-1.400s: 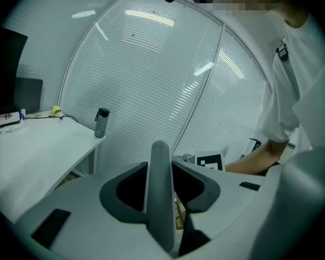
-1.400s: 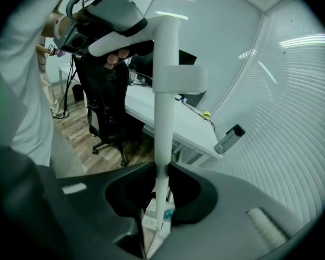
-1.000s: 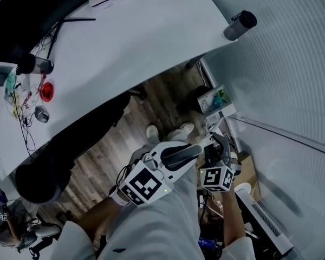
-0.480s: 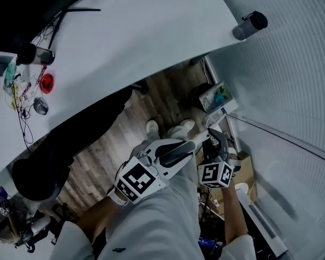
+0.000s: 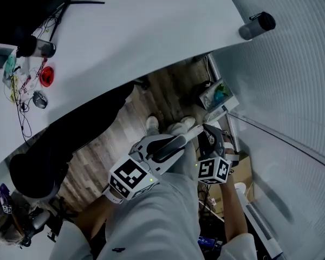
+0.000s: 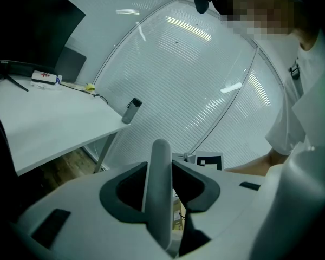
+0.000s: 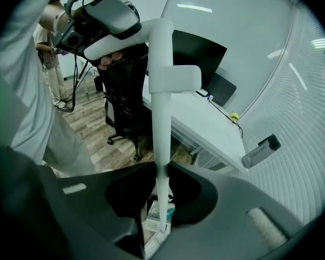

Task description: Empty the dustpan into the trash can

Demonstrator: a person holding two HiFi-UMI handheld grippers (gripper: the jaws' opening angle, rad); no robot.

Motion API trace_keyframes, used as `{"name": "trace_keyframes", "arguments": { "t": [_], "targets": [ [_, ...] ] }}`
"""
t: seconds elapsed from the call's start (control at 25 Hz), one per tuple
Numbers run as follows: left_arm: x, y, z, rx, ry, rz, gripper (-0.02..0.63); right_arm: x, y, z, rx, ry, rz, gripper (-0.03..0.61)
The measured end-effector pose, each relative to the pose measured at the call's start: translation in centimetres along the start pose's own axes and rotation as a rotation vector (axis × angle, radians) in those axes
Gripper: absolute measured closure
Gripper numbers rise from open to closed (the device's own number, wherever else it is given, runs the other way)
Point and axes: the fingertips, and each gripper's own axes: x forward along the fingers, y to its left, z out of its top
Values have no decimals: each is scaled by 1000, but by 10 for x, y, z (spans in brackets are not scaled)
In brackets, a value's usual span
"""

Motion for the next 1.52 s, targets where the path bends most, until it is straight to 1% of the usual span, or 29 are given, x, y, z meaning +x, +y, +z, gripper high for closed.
{"name": "trace_keyframes", "arguments": {
  "t": [0.24,0.4,0.6,0.84,1.2,1.36,1.52],
  "targets": [
    [-10,13,-7,-19,-8,48,477,9,9,8,-37,-6,51,491],
    [-15,25,-10,35,13,142,479,16,14,15,-57,-20,87,491],
    [-22,39,-17,57,39,218,483,24,21,21,-80,-25,114,491],
    [-23,40,-21,26,45,223,486,23,24,23,-97,-36,130,492],
    [-24,38,-38,-32,47,228,486,25,34,17,-135,-11,158,492],
    [-27,41,-47,-33,68,229,487,26,38,17,-141,-9,165,492],
    [-25,43,-48,-36,64,234,488,28,41,16,-144,-6,169,491]
  ]
}}
